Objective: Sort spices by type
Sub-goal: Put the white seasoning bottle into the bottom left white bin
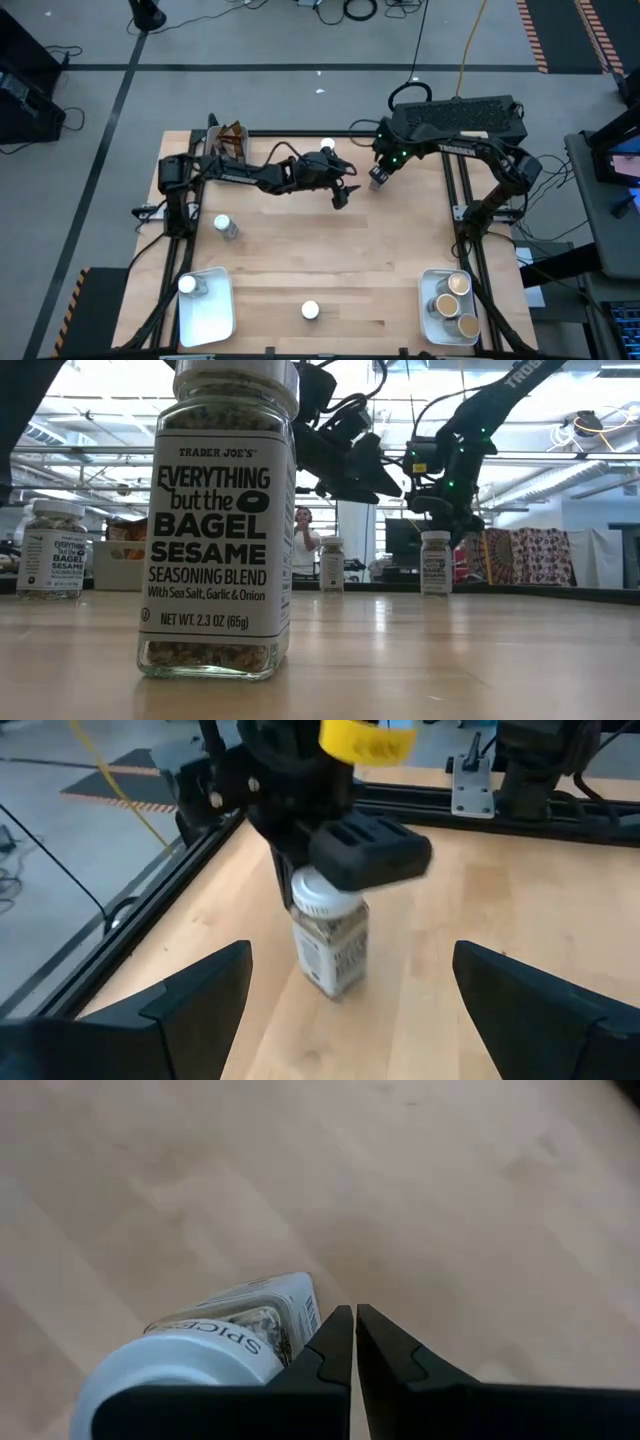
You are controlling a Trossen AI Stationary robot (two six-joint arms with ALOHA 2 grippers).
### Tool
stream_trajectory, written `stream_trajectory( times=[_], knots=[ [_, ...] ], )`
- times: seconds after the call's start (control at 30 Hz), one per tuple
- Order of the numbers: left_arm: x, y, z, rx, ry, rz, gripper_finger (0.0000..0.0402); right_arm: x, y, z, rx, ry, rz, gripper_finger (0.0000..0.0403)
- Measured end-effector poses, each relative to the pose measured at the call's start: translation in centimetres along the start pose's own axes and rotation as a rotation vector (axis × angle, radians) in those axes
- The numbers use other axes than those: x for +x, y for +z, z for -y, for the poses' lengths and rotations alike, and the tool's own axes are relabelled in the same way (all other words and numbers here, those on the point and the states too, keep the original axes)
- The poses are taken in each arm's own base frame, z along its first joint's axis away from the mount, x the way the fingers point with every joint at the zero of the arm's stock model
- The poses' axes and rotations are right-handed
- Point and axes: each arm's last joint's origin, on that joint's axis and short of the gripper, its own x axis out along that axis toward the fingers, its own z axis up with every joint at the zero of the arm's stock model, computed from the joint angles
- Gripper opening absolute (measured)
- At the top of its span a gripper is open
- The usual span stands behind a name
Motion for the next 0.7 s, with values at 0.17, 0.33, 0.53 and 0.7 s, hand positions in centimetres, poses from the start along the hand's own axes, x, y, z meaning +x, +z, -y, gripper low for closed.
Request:
stream_trajectory(
  times=[0.17, 0.33, 0.53, 0.7],
  knots=[
    [0.8, -1.1, 1.4, 0.018, 0.023, -0.021, 0.0349, 0.1, -0.3, -2.2, 0.009, 0.024, -0.004, 0.0],
    [1.8, -2.4, 2.6, 0.026, 0.003, -0.03, 0.0349, 0.1, -0.8, -4.3, 0.0, 0.046, -0.008, 0.0],
    [2.3, -3.4, 4.6, 0.047, -0.005, -0.03, 0.0349, 0.1, -1.4, -6.6, -0.02, 0.072, -0.014, 0.0],
    [2.1, -3.1, 6.1, 0.075, 0.026, 0.005, 0.0349, 0.1, -1.9, -8.3, -0.045, 0.095, -0.006, 0.0]
  ],
)
